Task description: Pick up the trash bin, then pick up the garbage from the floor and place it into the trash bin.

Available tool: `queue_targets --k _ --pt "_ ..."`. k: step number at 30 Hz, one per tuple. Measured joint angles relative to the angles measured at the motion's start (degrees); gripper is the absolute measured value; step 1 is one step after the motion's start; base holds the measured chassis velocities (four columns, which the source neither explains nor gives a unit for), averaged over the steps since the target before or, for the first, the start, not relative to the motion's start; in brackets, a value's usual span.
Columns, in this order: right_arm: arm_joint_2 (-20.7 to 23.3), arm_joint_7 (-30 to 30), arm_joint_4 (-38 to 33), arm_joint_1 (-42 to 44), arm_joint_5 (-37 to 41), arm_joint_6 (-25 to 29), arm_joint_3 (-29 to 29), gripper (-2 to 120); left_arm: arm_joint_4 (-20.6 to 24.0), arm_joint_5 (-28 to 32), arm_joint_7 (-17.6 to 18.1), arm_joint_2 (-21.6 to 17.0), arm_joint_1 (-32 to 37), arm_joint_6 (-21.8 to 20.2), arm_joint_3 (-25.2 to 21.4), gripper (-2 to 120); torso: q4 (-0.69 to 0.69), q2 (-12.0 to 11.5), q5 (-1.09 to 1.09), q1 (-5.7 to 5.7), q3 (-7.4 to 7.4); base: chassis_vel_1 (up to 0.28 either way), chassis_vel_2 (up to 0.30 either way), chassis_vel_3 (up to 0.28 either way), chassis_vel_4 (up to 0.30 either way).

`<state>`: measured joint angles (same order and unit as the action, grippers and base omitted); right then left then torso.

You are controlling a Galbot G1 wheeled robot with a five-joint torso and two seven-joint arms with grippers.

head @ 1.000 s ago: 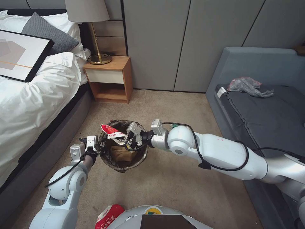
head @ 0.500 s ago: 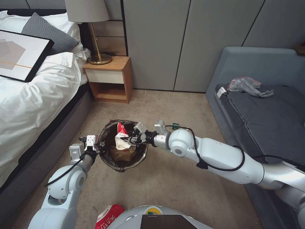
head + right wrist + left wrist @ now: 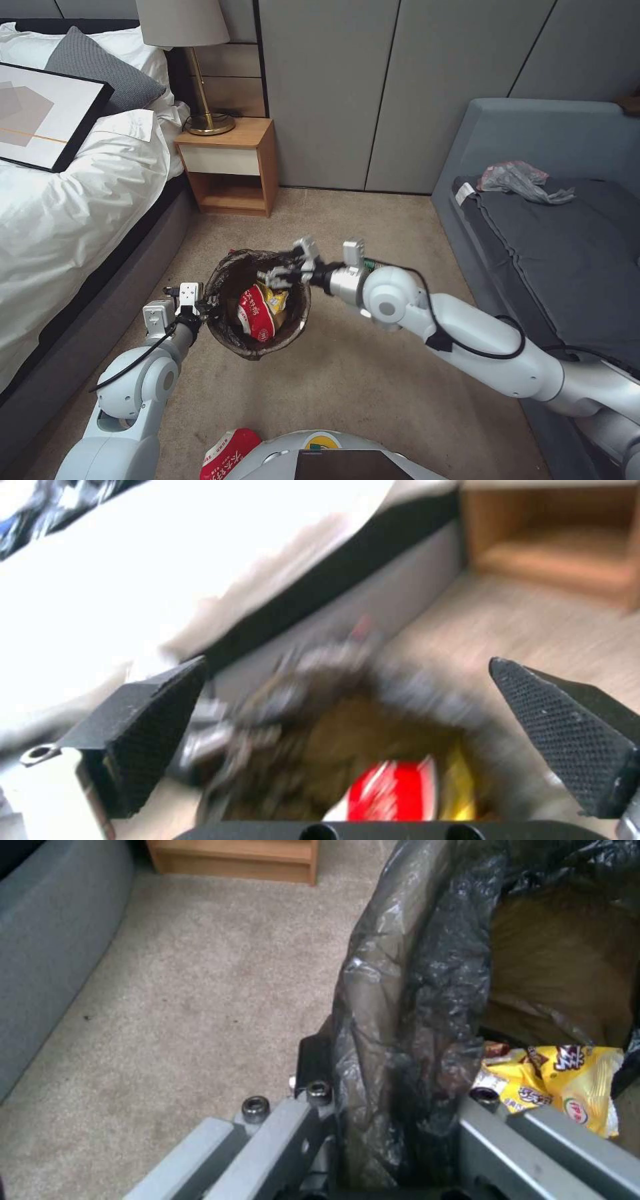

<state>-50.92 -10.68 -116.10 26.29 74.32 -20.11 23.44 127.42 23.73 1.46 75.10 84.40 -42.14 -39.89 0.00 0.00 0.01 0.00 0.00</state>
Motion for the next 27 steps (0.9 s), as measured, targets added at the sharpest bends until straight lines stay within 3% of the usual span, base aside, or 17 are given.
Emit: queue_targets --k 1,4,8,10,11,13,15,17,18,20,23,25,27 --pt "0.0 0.0 0.0 0.0 0.0 0.0 0.0 100 0.0 0.0 0.0 0.0 0.0 0.0 0.0 0 0.00 0.0 0.00 0.00 0.00 0.000 0.000 0.000 0.000" --pt "1.5 -4.7 -2.3 1.4 -1.9 2.4 -7.9 100 0.1 0.1 0.0 0.2 0.0 0.0 0.3 0 0.01 0.0 -0.01 0.00 0.00 0.000 0.000 0.000 0.000" --pt "2.0 -6.0 -2.5 3.3 -5.1 3.0 -14.0 100 0.2 0.1 0.1 0.5 0.0 0.0 0.6 0 0.02 0.0 0.00 0.00 0.00 0.000 0.000 0.000 0.000" --pt "2.1 -5.3 -1.8 8.8 -15.7 3.6 -26.3 100 0.5 0.1 0.1 0.8 -0.1 0.0 0.9 0 0.02 0.0 0.00 0.00 0.00 0.000 0.000 0.000 0.000" --pt "2.1 -5.3 -1.8 8.8 -15.7 3.6 -26.3 100 0.5 0.1 0.1 0.8 -0.1 0.0 0.9 0 0.02 0.0 0.00 0.00 0.00 0.000 0.000 0.000 0.000" --pt "1.7 -4.4 -1.4 14.9 -23.5 3.9 -35.5 100 0.8 0.1 0.1 0.8 0.0 0.0 0.9 0 0.01 0.0 0.00 0.00 0.00 0.000 0.000 0.000 0.000" --pt "1.5 -4.2 -1.3 16.6 -25.0 4.1 -37.6 100 0.8 0.1 0.1 0.8 0.0 0.0 0.9 0 0.01 0.0 0.00 0.00 0.00 0.000 0.000 0.000 0.000" --pt "-0.5 -3.4 -1.4 25.2 -30.3 5.8 -47.7 100 1.2 0.1 0.3 1.0 0.1 0.0 0.9 0 -0.02 0.0 0.04 0.00 0.00 0.000 0.000 0.000 0.000" --pt "-0.5 -3.4 -1.4 25.2 -30.3 5.8 -47.7 100 1.2 0.1 0.3 1.0 0.1 0.0 0.9 0 -0.02 0.0 0.04 0.00 0.00 0.000 0.000 0.000 0.000" --pt "-3.6 -1.9 -1.7 34.2 -36.2 9.1 -56.8 100 1.9 0.3 0.5 1.4 0.3 0.0 1.2 0 0.00 0.0 0.01 0.00 0.00 0.000 0.000 0.000 0.000" --pt "-6.2 -0.4 -1.3 39.4 -41.0 11.7 -61.3 100 2.4 0.4 0.6 1.5 0.5 0.0 1.5 0 -0.04 0.0 0.02 0.00 -0.01 0.000 0.000 0.000 0.000" --pt "-13.9 2.2 -0.2 48.2 -49.5 16.7 -67.3 100 2.6 0.4 0.7 1.7 0.5 0.0 2.1 0 -0.05 0.0 0.04 0.00 -0.01 0.000 0.000 0.000 0.000" --pt "-15.4 2.4 0.0 49.4 -50.4 17.4 -67.8 100 2.6 0.4 0.7 1.7 0.4 0.0 2.2 0 -0.06 0.0 0.03 0.00 -0.01 0.000 0.000 0.000 0.000"
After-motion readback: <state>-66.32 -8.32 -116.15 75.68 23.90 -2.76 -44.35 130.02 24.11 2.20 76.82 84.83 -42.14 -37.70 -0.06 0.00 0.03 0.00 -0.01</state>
